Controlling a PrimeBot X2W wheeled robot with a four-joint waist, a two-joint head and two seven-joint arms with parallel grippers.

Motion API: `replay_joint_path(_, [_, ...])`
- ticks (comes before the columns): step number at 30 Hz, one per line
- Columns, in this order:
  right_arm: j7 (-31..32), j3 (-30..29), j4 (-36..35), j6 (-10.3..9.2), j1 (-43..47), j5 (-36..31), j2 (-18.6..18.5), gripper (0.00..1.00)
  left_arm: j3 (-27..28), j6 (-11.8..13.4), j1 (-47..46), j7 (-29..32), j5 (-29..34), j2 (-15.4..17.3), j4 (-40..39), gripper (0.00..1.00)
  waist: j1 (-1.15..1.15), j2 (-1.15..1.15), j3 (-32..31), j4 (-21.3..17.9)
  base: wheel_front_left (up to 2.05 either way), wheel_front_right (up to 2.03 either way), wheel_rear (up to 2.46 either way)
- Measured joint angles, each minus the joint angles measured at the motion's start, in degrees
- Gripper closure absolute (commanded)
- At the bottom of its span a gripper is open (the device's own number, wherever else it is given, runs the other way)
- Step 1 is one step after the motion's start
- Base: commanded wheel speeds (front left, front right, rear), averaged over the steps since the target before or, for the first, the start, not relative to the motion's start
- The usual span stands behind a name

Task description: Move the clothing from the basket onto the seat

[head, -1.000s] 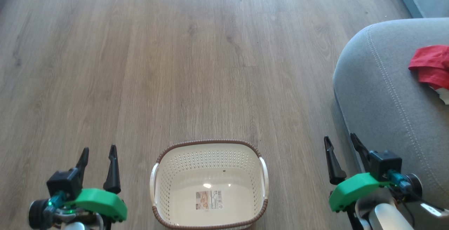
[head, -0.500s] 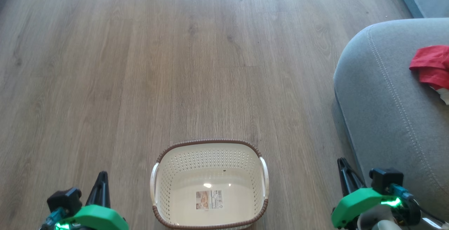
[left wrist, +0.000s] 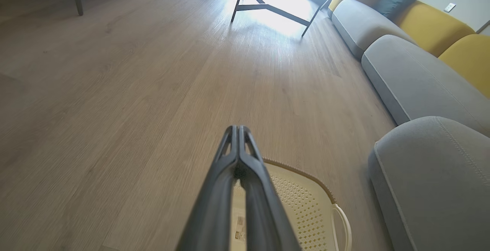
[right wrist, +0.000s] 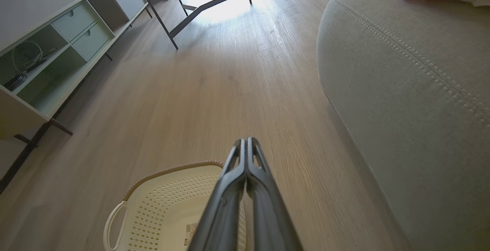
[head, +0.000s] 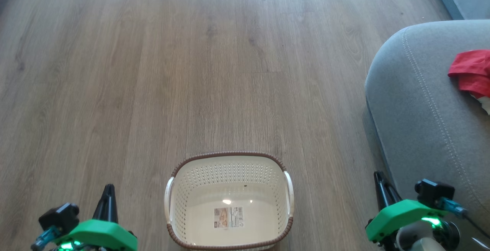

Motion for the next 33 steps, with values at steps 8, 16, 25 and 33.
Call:
replay_joint_path(8, [1.3,-1.3,-0.4,0.0,0.0,4.9,0.2,1.0,0.0,0.0,-0.1,1.5,-5.4,0.0,-0.6,1.0,0.0,0.0,0.1,0.1,0.0,0.0,0.0])
replay_joint_path(16, [2.4,-2.3,-0.8,0.0,-0.1,9.9,0.3,1.0,0.0,0.0,-0.7,2.6,-10.7,0.0,-1.1,1.0,0.0,0.0,0.1,0.2,0.0,0.0,0.0])
replay_joint_path(25, [3.9,-3.6,-1.2,0.0,-0.1,15.4,0.4,1.0,0.0,0.0,-1.3,4.2,-16.8,0.0,-1.6,1.0,0.0,0.0,0.2,0.3,0.0,0.0,0.0])
replay_joint_path(33, [5.2,-4.9,-1.8,0.0,-0.6,20.3,0.7,1.0,0.1,0.0,-1.5,5.6,-22.1,0.0,-2.1,1.0,0.0,0.0,0.3,0.4,0.0,0.0,0.0])
